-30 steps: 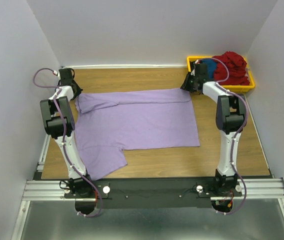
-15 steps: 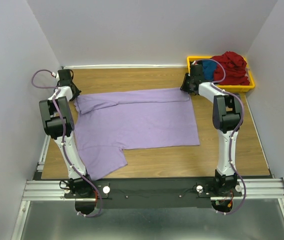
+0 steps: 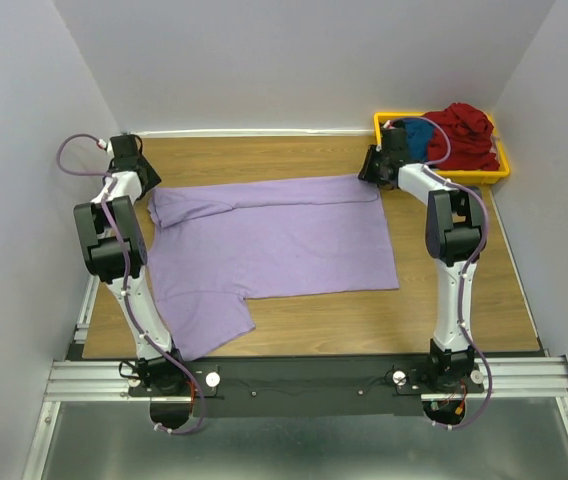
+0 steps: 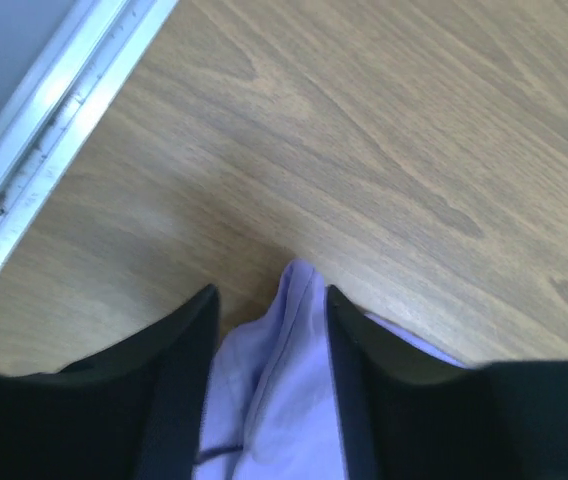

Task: Fold and stack the t-shirts
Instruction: Fold the tshirt

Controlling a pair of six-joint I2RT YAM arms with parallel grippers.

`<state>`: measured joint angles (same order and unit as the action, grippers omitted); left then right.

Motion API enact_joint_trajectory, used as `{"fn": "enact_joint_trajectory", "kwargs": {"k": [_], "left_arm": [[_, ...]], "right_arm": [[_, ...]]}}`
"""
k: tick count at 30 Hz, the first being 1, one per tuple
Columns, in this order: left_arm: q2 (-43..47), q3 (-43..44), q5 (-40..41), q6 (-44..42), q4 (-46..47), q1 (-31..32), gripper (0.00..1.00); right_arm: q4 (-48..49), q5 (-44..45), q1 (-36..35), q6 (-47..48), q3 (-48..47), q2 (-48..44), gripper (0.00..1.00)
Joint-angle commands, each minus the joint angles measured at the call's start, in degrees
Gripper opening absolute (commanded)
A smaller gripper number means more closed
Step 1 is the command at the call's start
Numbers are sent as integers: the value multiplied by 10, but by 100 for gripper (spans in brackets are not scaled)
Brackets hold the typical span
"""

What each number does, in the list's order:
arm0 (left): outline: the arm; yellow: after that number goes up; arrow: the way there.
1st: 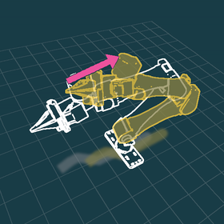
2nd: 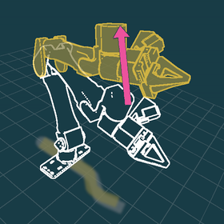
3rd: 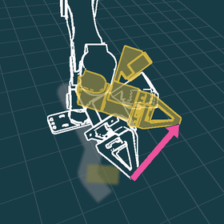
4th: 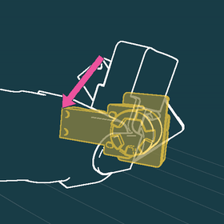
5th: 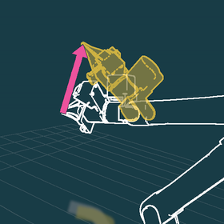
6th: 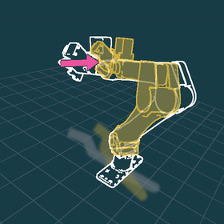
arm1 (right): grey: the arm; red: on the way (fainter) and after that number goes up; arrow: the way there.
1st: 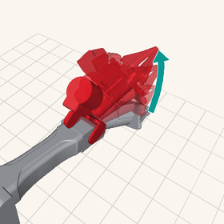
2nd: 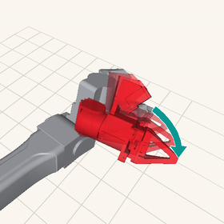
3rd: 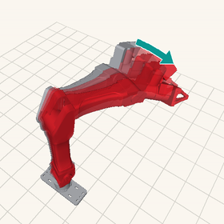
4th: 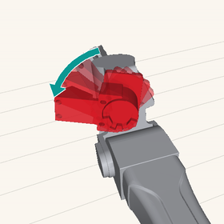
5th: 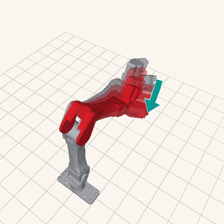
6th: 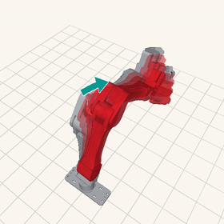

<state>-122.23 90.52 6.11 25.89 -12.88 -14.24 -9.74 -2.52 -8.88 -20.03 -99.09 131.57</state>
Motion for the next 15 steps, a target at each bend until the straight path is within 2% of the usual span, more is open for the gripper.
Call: {"fn": "enact_joint_trajectory", "kwargs": {"k": [1, 3, 8, 9, 11, 15], "left_arm": [[76, -26, 23, 2, 12, 1, 64], [100, -45, 27, 14, 13, 2, 69], [197, -149, 25, 50, 27, 11, 75], [211, -165, 24, 57, 28, 14, 81], [246, -220, 24, 56, 24, 28, 86], [295, -293, 26, 70, 15, 47, 89]], "right_arm": [[-22, -41, 2, 10, -5, -36, 43], [-23, -54, -3, 10, 2, -54, 44], [-23, -75, -12, 10, 44, -107, 44], [-23, -80, -13, 10, 65, -123, 44], [-23, -94, -16, 8, 96, -143, 47], [-22, -117, -20, 5, 140, -166, 53]]}}
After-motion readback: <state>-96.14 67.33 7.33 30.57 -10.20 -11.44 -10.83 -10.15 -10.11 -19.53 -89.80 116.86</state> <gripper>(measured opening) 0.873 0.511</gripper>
